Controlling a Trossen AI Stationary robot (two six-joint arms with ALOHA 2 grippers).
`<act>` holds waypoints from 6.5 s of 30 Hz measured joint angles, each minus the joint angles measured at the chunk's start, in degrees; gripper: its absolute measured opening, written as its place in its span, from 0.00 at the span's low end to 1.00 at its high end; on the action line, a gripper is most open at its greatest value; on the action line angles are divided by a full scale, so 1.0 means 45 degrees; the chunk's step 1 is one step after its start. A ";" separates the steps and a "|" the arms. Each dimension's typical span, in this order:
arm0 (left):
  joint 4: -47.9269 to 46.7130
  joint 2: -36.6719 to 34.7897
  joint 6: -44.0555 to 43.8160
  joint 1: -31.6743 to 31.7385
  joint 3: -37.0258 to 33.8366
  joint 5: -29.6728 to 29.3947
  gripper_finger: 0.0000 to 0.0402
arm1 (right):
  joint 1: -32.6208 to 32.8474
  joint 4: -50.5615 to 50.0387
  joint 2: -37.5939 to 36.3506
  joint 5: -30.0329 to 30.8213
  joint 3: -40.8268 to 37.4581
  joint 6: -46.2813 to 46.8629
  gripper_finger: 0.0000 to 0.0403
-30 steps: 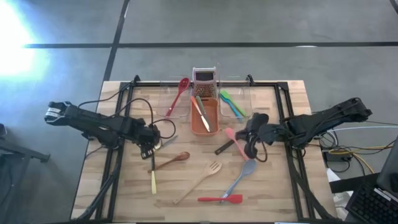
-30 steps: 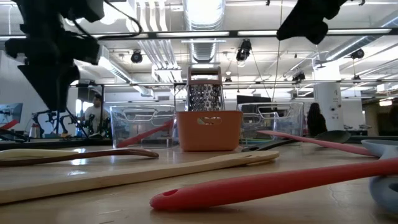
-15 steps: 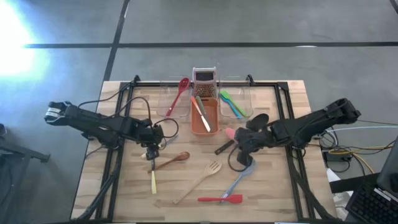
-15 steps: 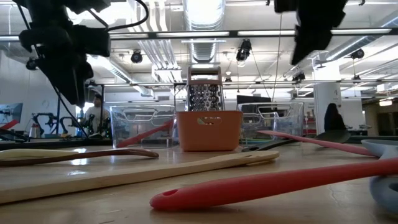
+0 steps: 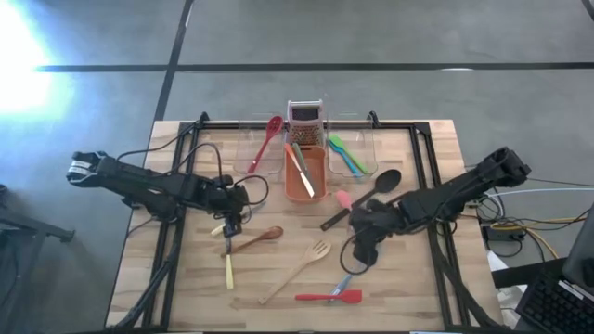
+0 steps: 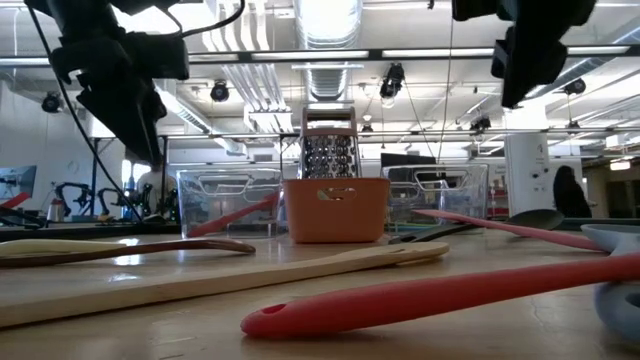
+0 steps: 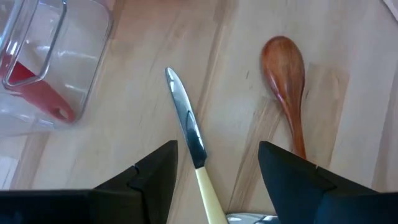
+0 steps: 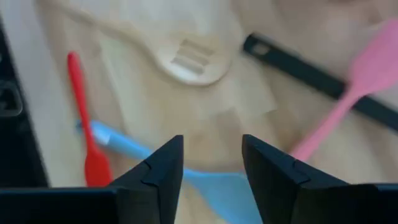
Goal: Pick & Place Kitchen Items
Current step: Put the brown slotted serving spoon into the left transparent bin
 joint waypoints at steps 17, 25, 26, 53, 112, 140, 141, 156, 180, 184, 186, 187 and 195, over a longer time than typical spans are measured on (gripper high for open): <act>0.0281 0.0131 0.0380 0.0000 -0.0001 0.0000 0.56 | 0.1182 0.0440 0.4293 -0.0680 0.1988 -0.3019 0.43; 0.0317 0.0131 0.0395 0.0000 -0.0064 0.0000 0.56 | 0.0803 0.0487 0.6886 -0.0624 0.4742 -0.7263 0.42; 0.0355 0.0131 0.0395 0.0000 -0.0124 0.0000 0.56 | 0.0718 0.0496 0.7178 -0.0624 0.5024 -0.7725 0.43; 0.0732 0.0121 -0.0854 -0.0005 -0.1638 0.0500 0.56 | -0.0728 0.0189 1.1640 -0.1209 0.9413 -1.2973 0.49; 0.0177 1.0582 -0.1847 -0.1984 0.9101 0.0621 0.42 | -0.0795 -0.3450 -0.2969 0.3969 -0.1857 0.3477 0.39; 0.1374 1.0496 -0.4915 -0.1569 0.8069 0.0583 0.42 | -0.0950 -0.3532 -0.2993 0.4524 -0.1811 0.1661 0.44; 0.1409 1.0496 -0.5035 -0.1591 0.7954 0.0603 0.42 | -0.0949 -0.3532 -0.2993 0.4519 -0.1807 0.1661 0.44; 0.2414 1.0637 -0.5589 -0.2069 0.7619 0.1530 0.44 | -0.0946 -0.3500 -0.2993 0.4476 -0.1801 0.1788 0.44; 0.3536 1.2097 -0.6793 -0.2351 0.7586 0.0897 0.57 | -0.0941 -0.3522 -0.2993 0.4427 -0.1797 0.1712 0.44; 0.3405 1.2131 -0.6752 -0.2327 0.7586 0.0810 0.55 | -0.0941 -0.3522 -0.2993 0.4432 -0.1797 0.1649 0.44; 0.3352 1.2148 -0.6495 -0.2331 0.7581 0.0595 0.54 | -0.0941 -0.3523 -0.2993 0.4433 -0.1797 0.1631 0.44; 0.3317 1.2148 -0.6397 -0.2331 0.7581 0.0481 0.53 | -0.0941 -0.3527 -0.2993 0.4442 -0.1797 0.1626 0.44; 0.2353 1.2172 -0.5689 -0.2312 0.7576 -0.0292 0.47 | -0.0941 -0.3532 -0.2993 0.4508 -0.1797 0.1389 0.44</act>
